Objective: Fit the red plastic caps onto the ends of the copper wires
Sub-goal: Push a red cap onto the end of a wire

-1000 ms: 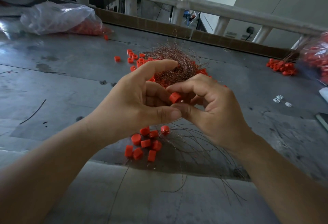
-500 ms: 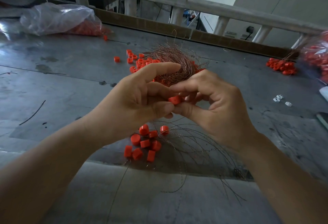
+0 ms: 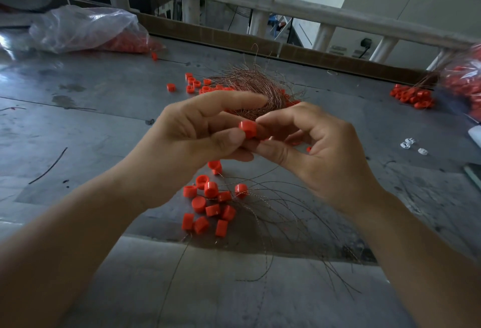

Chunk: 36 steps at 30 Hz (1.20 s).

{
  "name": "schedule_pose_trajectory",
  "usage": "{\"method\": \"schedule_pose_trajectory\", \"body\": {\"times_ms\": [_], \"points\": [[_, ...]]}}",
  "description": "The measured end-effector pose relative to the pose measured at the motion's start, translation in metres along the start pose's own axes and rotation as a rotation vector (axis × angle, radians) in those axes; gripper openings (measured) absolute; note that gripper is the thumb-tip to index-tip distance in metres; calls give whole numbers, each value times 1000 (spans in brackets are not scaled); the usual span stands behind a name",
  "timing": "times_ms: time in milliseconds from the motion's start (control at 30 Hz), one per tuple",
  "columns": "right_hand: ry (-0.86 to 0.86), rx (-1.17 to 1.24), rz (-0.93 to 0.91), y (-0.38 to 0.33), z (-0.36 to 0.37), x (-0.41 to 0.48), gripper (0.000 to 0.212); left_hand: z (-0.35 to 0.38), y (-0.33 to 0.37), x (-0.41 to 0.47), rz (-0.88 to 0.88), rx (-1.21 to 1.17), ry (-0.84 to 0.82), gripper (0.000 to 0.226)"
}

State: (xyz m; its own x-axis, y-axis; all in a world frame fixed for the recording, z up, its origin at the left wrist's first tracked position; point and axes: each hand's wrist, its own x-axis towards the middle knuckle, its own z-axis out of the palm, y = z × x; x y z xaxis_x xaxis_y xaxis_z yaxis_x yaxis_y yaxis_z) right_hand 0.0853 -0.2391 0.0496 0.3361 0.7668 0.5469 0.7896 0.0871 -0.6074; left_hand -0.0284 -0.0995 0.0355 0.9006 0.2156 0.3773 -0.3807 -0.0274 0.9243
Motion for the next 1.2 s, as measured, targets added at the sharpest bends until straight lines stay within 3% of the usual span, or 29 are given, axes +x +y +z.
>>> {"method": "schedule_pose_trajectory", "body": {"times_ms": [67,400,533,633,733,833,933,1067,1200], "points": [[10,29,29,0,-1,0,20,-1,1,1,-6,-50,22,24],[-20,-98,112,1,-7,2,18,-5,5,3,-90,-220,136,22],[-71,-148,142,2,-10,3,12,-13,6,6,-122,-48,374,20],[-252,-234,162,5,-4,1,3,-27,3,10,-160,101,621,19],[-425,-309,157,7,4,-2,4,-38,-4,15,-185,319,756,26],[-466,-324,163,7,5,-3,7,-41,-15,17,-220,713,741,23],[-436,-306,181,6,3,-3,10,-43,-26,16,-256,1111,599,34],[-376,-287,181,5,0,-3,12,-47,-35,18,-350,1253,482,39],[-326,-290,174,5,-2,-3,12,-49,-43,21,-380,1350,423,29]]}}
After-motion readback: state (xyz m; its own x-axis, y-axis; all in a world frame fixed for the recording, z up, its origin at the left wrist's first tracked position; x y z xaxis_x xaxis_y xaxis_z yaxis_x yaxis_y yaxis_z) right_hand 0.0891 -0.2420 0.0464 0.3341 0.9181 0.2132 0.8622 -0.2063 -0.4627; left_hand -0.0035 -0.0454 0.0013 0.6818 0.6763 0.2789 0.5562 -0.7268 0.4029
